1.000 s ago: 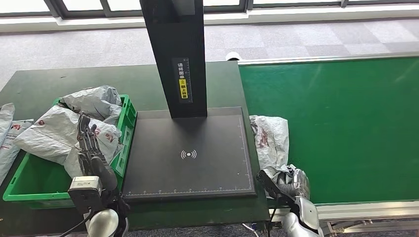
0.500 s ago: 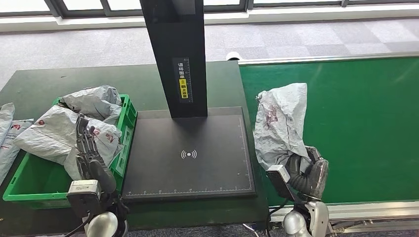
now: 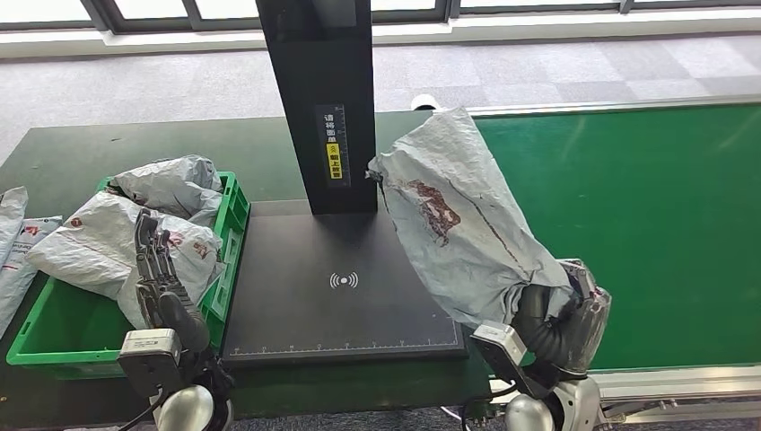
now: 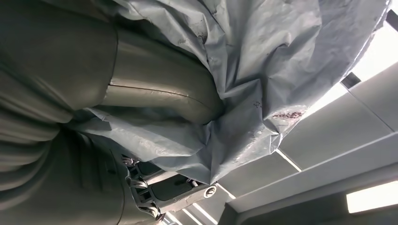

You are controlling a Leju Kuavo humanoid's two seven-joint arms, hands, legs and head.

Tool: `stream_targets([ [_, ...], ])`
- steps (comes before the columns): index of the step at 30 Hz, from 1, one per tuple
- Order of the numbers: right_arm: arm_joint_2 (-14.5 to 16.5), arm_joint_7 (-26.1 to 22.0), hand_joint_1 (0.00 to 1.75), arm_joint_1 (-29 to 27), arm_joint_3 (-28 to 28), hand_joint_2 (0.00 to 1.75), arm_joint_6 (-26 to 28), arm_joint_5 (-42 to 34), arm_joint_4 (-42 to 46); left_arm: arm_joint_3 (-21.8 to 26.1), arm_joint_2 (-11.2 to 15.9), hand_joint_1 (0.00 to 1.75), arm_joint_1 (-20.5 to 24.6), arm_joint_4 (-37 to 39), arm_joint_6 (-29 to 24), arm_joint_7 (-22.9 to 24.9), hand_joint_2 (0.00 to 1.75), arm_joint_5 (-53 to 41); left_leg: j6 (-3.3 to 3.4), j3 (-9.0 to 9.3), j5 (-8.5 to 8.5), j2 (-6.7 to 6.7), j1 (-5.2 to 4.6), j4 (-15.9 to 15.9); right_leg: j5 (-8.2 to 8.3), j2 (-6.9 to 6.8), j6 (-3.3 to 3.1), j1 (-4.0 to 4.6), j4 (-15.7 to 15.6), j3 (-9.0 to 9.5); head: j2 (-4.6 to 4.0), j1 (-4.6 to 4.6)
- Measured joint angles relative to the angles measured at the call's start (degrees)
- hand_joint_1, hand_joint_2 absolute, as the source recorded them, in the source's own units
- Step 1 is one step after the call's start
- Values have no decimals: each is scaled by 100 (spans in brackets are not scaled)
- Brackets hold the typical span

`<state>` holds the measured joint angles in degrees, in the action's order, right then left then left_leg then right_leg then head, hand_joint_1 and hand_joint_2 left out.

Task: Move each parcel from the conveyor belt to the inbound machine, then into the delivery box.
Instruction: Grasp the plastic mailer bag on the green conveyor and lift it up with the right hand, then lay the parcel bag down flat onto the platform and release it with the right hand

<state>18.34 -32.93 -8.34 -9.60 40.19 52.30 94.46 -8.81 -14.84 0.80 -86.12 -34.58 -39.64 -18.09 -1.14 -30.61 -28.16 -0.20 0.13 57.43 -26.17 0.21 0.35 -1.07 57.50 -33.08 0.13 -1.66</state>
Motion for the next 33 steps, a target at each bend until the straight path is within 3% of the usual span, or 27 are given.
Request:
stream_targets([
  [5,67,-590,175,-9,71,175,0,-253,188,0,0,0,2,20,-3,-42,0,64,0,-1,0,0,0,0,0,0,0,3,0,-1,0,0],
  [12,8,-180,175,205,718,175,-13,-156,-99,-1,-31,0,103,179,69,-49,0,175,-1,-9,1,1,1,-1,0,1,-1,5,1,2,0,0],
  [19,-108,179,175,1036,1488,175,-120,-622,-1673,-32,-81,0,261,384,46,-49,0,239,-1,3,11,7,2,0,10,4,-2,4,3,2,0,0],
  [24,-109,-87,175,1853,1751,175,-587,-1378,-3357,-100,-98,0,316,505,36,-45,0,242,0,2,13,5,2,0,11,3,-3,4,3,1,0,0],
  [29,-44,56,175,2442,1983,175,-838,-1339,-4711,-105,-128,0,356,611,34,-45,0,244,-1,-1,13,1,2,0,11,1,-3,5,3,-3,0,0],
  [33,-19,122,175,2650,2053,175,-873,-1307,-5277,-105,-142,0,360,649,33,-45,0,246,-1,-7,13,1,2,0,11,1,-3,5,3,-9,0,0],
])
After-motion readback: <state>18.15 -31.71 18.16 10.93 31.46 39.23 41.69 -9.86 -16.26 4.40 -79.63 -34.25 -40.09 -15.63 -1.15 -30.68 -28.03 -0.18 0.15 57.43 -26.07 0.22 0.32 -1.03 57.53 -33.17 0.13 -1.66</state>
